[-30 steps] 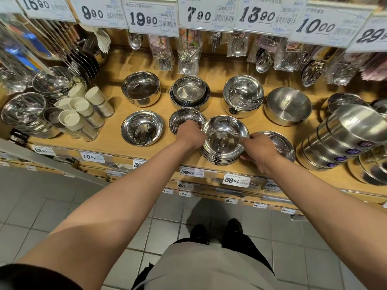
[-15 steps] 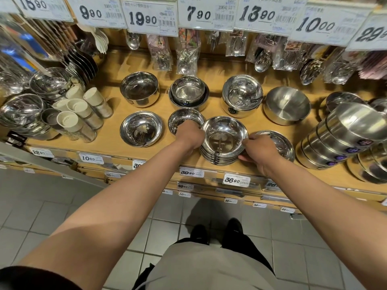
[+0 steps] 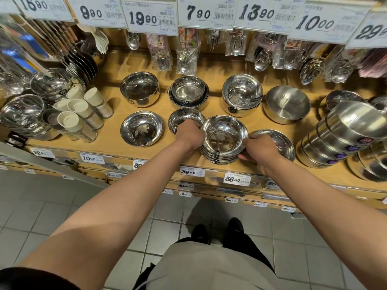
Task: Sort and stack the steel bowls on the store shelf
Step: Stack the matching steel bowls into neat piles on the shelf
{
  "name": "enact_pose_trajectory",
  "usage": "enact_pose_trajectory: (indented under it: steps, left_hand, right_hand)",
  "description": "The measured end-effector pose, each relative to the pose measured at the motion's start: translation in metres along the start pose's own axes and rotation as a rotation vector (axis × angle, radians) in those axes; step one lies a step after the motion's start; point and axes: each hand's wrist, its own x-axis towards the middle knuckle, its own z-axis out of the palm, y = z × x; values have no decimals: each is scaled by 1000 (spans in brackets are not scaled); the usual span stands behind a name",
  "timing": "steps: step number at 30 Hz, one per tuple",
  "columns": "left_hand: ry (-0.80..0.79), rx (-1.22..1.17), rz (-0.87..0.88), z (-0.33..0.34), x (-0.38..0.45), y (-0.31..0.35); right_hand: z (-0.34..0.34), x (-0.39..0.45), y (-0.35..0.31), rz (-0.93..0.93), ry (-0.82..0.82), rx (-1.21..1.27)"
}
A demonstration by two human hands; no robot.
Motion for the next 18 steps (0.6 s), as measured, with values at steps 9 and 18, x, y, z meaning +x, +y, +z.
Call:
enact_pose_trajectory:
  steps: [9, 18]
  left_hand:
    - [-23, -68, -50, 2, 2, -4]
    - [-21, -23, -11, 2, 0, -8]
  right_hand:
    - [0, 0, -1, -4, -11, 8]
    - [-2, -1, -1, -7, -26, -8]
